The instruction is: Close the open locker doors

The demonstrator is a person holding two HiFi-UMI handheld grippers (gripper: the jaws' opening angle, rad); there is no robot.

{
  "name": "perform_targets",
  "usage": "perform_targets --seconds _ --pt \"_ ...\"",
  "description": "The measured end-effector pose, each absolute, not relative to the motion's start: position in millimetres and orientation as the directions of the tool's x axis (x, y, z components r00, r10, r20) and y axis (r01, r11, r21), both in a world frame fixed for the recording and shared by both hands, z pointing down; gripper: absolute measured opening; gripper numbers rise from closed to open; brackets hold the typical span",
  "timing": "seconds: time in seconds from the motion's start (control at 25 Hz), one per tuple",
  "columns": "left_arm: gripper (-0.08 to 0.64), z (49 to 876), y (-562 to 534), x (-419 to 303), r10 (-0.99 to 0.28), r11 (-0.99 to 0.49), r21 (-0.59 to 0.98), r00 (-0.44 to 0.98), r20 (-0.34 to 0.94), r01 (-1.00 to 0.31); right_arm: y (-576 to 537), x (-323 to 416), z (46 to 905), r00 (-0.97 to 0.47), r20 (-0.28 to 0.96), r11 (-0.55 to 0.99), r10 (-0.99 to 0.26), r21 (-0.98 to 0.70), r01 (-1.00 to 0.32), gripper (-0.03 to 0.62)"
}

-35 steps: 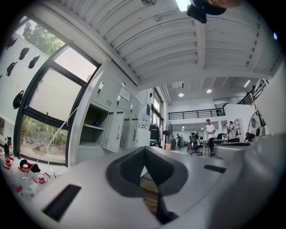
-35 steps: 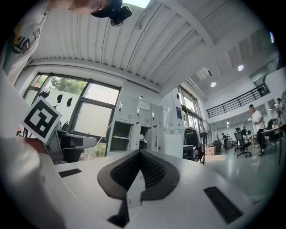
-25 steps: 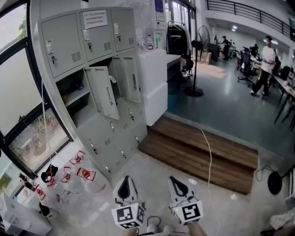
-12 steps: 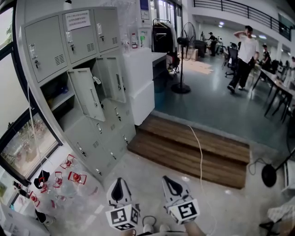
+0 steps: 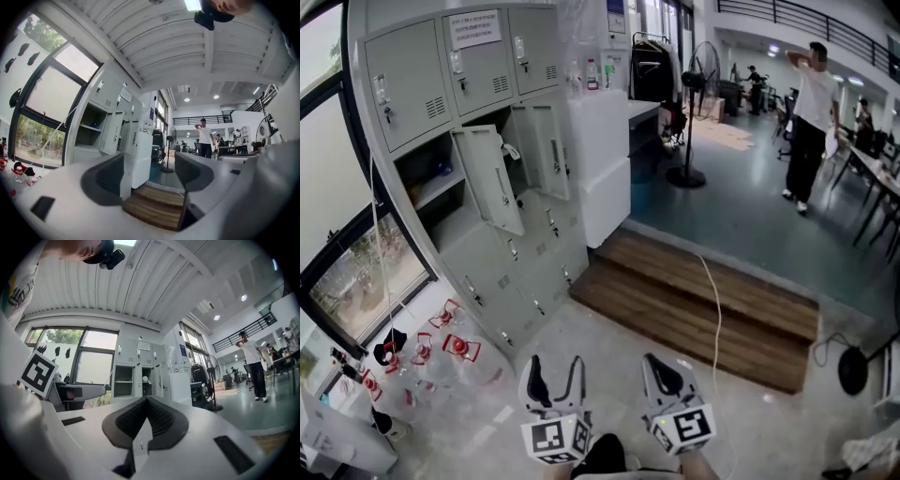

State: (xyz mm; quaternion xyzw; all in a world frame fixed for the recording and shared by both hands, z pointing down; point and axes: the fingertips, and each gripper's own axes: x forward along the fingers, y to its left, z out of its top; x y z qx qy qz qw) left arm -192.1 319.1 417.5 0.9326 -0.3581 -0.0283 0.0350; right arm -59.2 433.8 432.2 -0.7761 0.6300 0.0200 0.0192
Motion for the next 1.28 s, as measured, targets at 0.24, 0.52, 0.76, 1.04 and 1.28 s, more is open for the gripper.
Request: perform_targets --seconds 0.24,0.52,0.76,1.04,1.28 --pt "0.348 409 307 -178 -0.681 -0.731 0.092 0.731 -0.04 -0.676 429 -41 430 0.222 -0.057 -0.221 -0.973 -0.019 -0.975 0.005" --pt "0.348 403 301 -176 -0.686 -0.727 0.081 0.726 -0.054 -0.682 424 -30 431 0.22 -0.065 -0.217 -0.973 -0.053 -0.975 0.005" --pt "0.348 395 279 -178 -0.712 -0.702 0.099 0.7 -0.061 -0.705 409 -34 434 0.184 -0.067 -0.18 -0.981 -0.061 -0.982 0.005" --pt "0.348 386 221 -153 -0.71 -0.703 0.076 0.694 -0.119 -0.707 357 -16 425 0.134 -0.117 -0.128 -0.984 -0.063 -0.99 0.005" --pt "0.348 384 165 -118 -0.713 -0.7 0.07 0.691 -0.116 -0.711 301 16 417 0.113 -0.132 -0.105 -0.985 -0.066 -0.992 0.005"
